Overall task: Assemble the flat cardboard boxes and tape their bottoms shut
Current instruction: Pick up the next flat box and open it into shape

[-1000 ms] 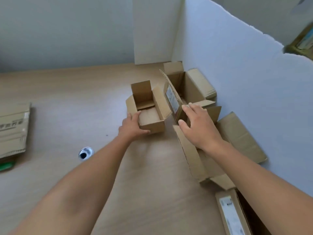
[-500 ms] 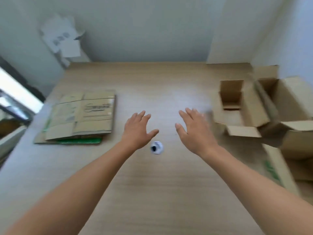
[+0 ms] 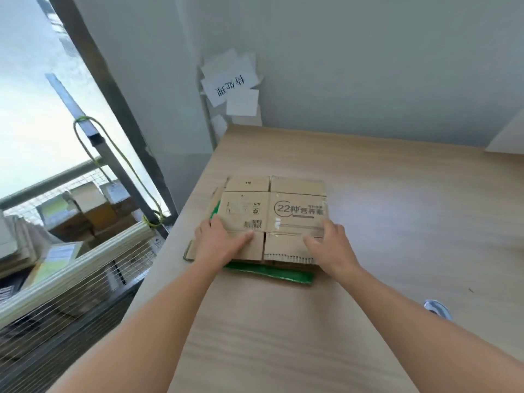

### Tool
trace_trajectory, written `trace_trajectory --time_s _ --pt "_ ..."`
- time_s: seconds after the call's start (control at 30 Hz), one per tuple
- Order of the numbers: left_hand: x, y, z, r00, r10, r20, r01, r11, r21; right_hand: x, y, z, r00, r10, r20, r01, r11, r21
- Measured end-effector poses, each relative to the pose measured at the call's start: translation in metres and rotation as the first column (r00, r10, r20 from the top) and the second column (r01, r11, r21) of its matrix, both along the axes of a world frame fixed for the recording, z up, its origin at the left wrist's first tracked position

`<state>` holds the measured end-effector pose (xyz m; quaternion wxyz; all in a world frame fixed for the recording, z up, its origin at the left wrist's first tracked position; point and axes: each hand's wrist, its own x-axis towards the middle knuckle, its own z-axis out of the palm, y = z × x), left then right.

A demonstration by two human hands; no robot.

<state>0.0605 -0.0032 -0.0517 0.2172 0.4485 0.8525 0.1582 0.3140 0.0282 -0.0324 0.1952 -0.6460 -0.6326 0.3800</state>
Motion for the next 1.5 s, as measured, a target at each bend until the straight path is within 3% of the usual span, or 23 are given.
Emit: trace_trajectory --time_s 0.07,0.2,0.37,0.53,0.63,0.73,0.93,1.1,1.2,1.3,1.4,1.5 --pt "-0.003 0.0 0.002 0.999 -0.013 0.036 0.013 1.0 -0.001 -0.009 0.0 -0.003 0.99 -0.12 -0.071 0.121 0.993 0.008" --pt "0.002 -0.013 0.02 0.964 0.042 0.264 -0.054 0.998 0.04 -0.012 -0.022 0.005 0.926 -0.309 -0.218 0.304 0.951 -0.056" --pt "0.018 -0.076 0.042 0.771 -0.04 0.635 -0.009 0.997 0.074 0.023 -0.092 0.032 0.858 -0.308 -0.41 0.295 0.951 -0.097" --pt "0.06 -0.171 0.053 0.676 -0.225 0.701 0.153 0.974 0.165 0.086 -0.195 0.064 0.747 -0.24 -0.621 0.211 0.97 -0.122" --pt "0.088 -0.235 0.061 0.651 -0.369 0.663 0.326 0.925 0.195 0.131 -0.269 0.075 0.694 -0.25 -0.675 0.189 0.968 -0.163" --pt "0.122 -0.295 0.07 0.552 -0.397 0.733 0.399 0.898 0.186 0.166 -0.337 0.086 0.687 -0.255 -0.68 0.182 0.967 -0.179" --pt "0.192 -0.38 0.11 0.298 -0.126 0.946 0.055 0.992 0.114 0.188 -0.43 0.106 0.739 -0.12 -0.662 0.079 0.993 -0.092" --pt "0.218 -0.412 0.136 0.351 -0.043 0.935 -0.009 0.999 0.049 0.198 -0.465 0.123 0.782 -0.018 -0.624 0.022 1.0 -0.002" --pt "0.22 -0.428 0.141 0.38 -0.139 0.914 0.067 0.99 0.123 0.207 -0.48 0.12 0.85 0.045 -0.526 0.005 0.996 0.094" --pt "0.231 -0.446 0.137 0.386 -0.197 0.901 0.106 0.98 0.169 0.213 -0.492 0.111 0.861 0.032 -0.507 0.035 0.992 0.122" --pt "0.243 -0.46 0.136 0.47 -0.206 0.858 0.093 0.979 0.184 0.218 -0.498 0.105 0.855 -0.002 -0.518 0.088 0.986 0.14" --pt "0.24 -0.469 0.133 0.448 -0.291 0.845 0.201 0.954 0.222 0.22 -0.502 0.102 0.853 -0.089 -0.514 0.176 0.977 0.123"
